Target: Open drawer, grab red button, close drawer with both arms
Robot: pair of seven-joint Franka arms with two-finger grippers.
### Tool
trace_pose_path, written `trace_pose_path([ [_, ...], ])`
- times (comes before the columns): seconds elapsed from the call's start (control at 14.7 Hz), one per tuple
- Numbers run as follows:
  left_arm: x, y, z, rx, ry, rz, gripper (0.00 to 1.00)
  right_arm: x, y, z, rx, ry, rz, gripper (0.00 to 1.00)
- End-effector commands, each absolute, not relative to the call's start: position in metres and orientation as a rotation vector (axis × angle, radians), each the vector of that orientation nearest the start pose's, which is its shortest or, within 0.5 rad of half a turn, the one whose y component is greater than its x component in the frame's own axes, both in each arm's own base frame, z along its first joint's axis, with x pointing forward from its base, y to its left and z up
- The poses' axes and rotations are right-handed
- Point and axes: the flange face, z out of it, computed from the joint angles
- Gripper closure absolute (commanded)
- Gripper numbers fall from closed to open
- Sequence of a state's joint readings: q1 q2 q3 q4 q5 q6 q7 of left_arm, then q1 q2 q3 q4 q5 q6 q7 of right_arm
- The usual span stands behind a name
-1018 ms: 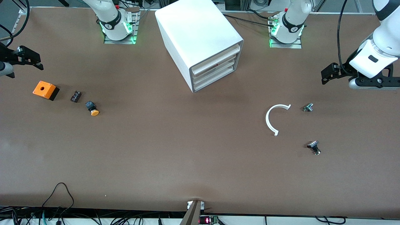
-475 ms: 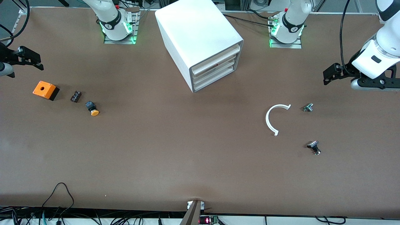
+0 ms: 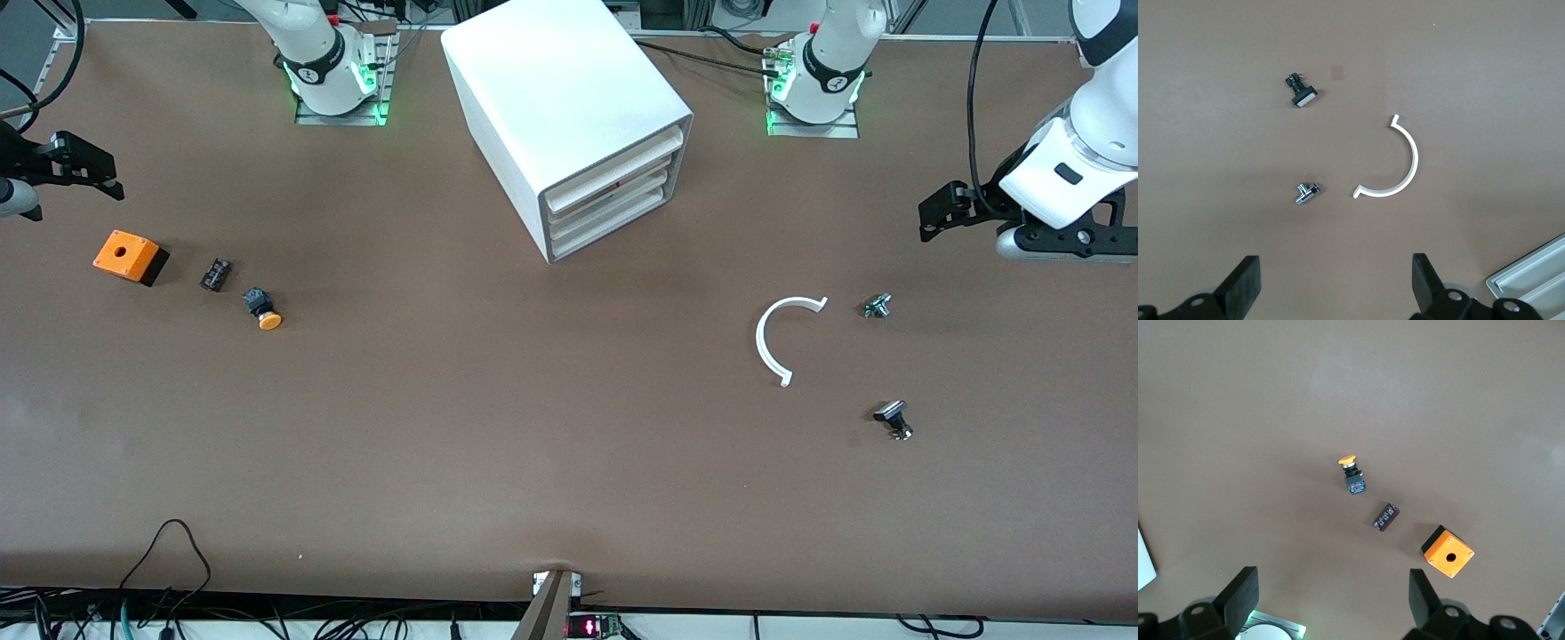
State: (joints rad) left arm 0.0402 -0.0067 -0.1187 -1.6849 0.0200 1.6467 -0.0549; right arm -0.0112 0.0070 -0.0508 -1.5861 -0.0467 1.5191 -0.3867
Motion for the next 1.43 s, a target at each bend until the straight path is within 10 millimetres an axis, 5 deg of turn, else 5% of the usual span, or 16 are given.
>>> trace_pose_path([
  [0.0, 0.557, -0.04, 0.585, -3.111, 0.067, 0.062, 0.0, 0.547, -0.041, 0.609, -3.121, -0.48, 0.116, 0.0],
  [0.48, 0.558, -0.046, 0.579, -3.117, 0.084, 0.081, 0.0, 0.553, -0.04, 0.606, -3.121, -0.48, 0.101, 0.0],
  [0.88, 0.561, -0.048, 0.567, -3.124, 0.083, 0.116, 0.0, 0.575, -0.039, 0.575, -3.112, -0.471, 0.109, 0.0],
  [1.36, 0.564, -0.071, 0.499, -3.265, 0.052, 0.354, 0.0, 0.598, -0.014, 0.545, -3.11, -0.517, 0.097, 0.0],
])
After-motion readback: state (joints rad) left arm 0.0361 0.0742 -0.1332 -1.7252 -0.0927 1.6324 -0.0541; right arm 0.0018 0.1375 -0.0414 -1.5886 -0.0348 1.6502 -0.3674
